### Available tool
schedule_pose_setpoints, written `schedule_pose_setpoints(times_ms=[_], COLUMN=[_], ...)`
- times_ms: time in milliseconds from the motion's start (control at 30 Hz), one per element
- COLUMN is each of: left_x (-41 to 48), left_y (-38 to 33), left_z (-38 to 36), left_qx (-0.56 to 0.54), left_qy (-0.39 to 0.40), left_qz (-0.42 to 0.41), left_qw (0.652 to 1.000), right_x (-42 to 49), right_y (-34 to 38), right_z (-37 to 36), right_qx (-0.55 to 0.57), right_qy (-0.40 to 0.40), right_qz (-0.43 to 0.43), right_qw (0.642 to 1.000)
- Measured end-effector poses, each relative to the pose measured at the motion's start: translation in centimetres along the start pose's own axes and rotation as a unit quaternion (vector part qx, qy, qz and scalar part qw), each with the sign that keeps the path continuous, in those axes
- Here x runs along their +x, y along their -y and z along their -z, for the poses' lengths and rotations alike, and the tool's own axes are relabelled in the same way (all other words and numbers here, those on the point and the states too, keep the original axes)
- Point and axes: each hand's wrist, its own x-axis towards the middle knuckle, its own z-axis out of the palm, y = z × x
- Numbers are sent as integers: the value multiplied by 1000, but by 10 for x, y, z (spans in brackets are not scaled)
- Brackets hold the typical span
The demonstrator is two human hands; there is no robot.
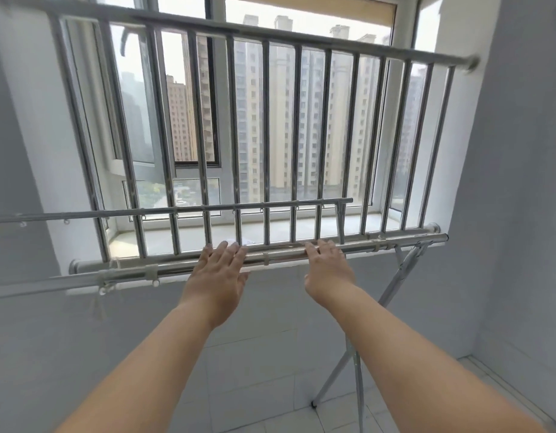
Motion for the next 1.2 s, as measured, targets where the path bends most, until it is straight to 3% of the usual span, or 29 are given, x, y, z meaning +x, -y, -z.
schedule_pose_setpoints(times_ms=[100, 367, 700, 1200], left_x=[-11, -64, -126, -113], left_y=[26, 127, 247, 285], left_z=[12, 44, 65, 65], left_qx=[-3, 8, 70, 12], left_qy=[-10, -18, 38, 81], left_qz=[16, 105, 227, 201], left_qw=[1000, 994, 971, 976], right_x=[-9, -26, -24, -17], right_y=[28, 125, 167, 185], right_z=[2, -7, -16, -36], right_qx=[-6, 43, -21, 14], right_qy=[-12, -60, -78, -129], right_qz=[8, 134, 54, 52], right_qw=[1000, 988, 995, 990])
